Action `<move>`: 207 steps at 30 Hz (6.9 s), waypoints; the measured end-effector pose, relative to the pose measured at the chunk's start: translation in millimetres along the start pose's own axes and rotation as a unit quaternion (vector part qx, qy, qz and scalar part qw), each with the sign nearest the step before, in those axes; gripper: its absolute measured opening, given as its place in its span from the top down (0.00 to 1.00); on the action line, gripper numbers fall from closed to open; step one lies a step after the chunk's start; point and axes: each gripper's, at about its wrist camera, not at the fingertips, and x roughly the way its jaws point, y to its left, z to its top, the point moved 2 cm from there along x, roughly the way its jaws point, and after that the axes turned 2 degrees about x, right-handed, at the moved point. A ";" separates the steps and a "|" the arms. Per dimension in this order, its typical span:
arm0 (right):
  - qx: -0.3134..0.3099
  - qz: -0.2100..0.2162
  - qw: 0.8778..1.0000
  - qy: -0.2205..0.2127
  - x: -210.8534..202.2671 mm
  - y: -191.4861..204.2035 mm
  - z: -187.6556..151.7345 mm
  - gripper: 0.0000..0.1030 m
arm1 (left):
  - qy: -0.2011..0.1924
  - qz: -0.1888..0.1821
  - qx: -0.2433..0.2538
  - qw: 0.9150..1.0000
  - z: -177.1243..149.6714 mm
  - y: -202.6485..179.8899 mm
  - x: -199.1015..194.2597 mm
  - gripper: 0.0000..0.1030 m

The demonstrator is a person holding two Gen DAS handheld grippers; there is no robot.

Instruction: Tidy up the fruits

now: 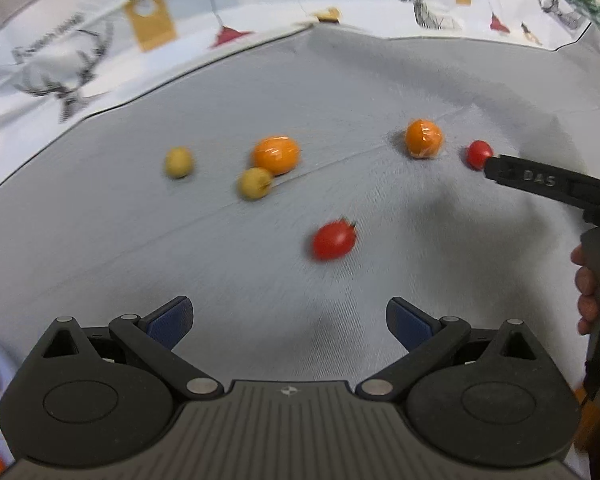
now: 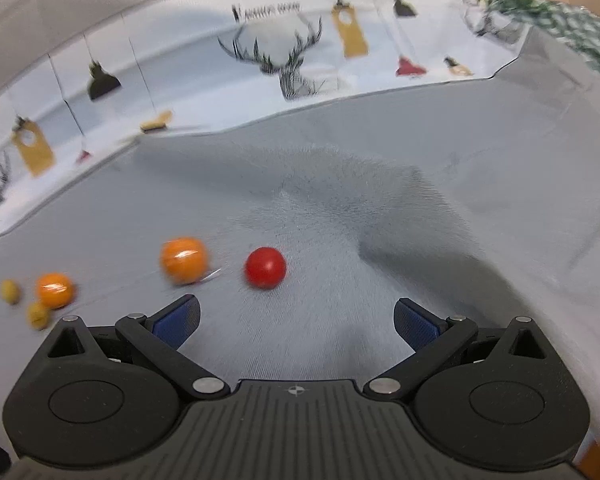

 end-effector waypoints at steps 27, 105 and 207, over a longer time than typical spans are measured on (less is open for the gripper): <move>0.026 0.027 0.998 -0.041 -20.0 10.9 -1.3 0.70 | -0.039 -0.044 0.008 0.998 19.5 1.4 -26.5 0.69; -0.237 0.308 0.918 0.080 -367.4 249.7 -174.1 0.70 | -0.042 0.078 -0.198 0.976 -286.0 224.4 -294.3 0.68; -0.297 0.291 0.908 -0.059 -425.8 230.0 -200.7 0.02 | -0.118 0.169 -0.179 0.962 -311.4 181.9 -339.0 0.00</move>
